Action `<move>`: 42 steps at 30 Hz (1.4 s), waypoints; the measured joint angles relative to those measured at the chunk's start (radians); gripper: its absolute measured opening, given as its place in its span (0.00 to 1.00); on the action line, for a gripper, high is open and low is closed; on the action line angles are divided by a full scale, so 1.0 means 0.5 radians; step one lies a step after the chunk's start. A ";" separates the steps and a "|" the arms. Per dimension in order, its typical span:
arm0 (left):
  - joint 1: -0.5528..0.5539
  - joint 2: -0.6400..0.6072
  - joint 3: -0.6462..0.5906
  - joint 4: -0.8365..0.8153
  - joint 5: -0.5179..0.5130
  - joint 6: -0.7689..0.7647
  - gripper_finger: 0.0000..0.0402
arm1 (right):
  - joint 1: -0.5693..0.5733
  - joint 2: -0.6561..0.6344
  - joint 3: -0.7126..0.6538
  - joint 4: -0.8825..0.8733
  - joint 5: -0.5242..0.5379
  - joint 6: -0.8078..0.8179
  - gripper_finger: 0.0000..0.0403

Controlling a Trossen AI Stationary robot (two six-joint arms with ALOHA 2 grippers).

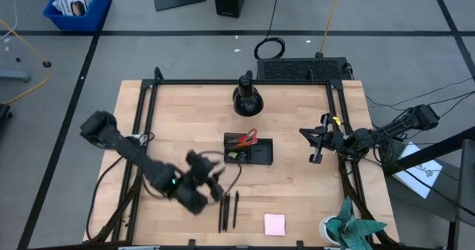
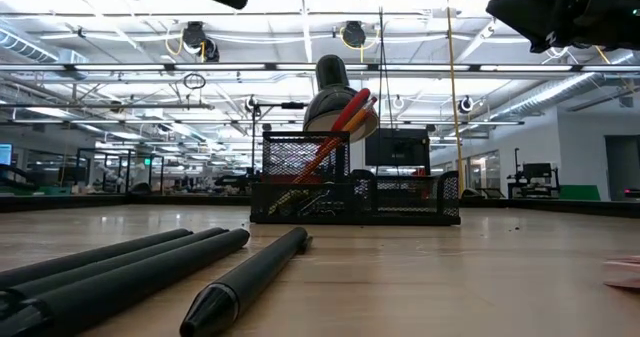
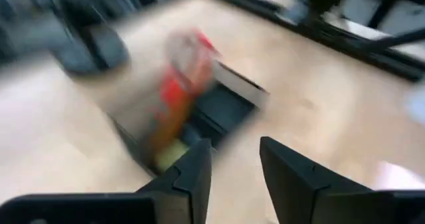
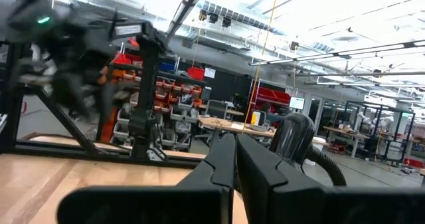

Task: Pick and place office supplies into organizer
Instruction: Put the black pen into the black desk organizer

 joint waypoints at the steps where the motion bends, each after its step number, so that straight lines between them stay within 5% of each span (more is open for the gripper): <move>1: -0.030 0.073 0.057 -0.003 0.084 -0.137 0.32 | 0.000 -0.002 0.000 -0.010 0.000 0.003 0.02; 10: -0.147 0.764 0.450 -0.016 0.927 -0.647 0.25 | 0.001 0.000 0.000 0.002 -0.002 0.160 0.02; 25: -0.068 0.873 0.570 -0.504 1.376 -1.221 0.22 | 0.001 0.003 0.000 -0.008 -0.003 0.187 0.02; 35: 0.028 0.877 0.570 -0.489 1.524 -1.056 0.23 | 0.001 0.003 0.000 -0.010 -0.002 0.156 0.02; 42: 0.036 0.880 0.567 -0.485 1.543 -0.957 0.38 | 0.001 0.003 0.000 -0.009 -0.001 0.156 0.02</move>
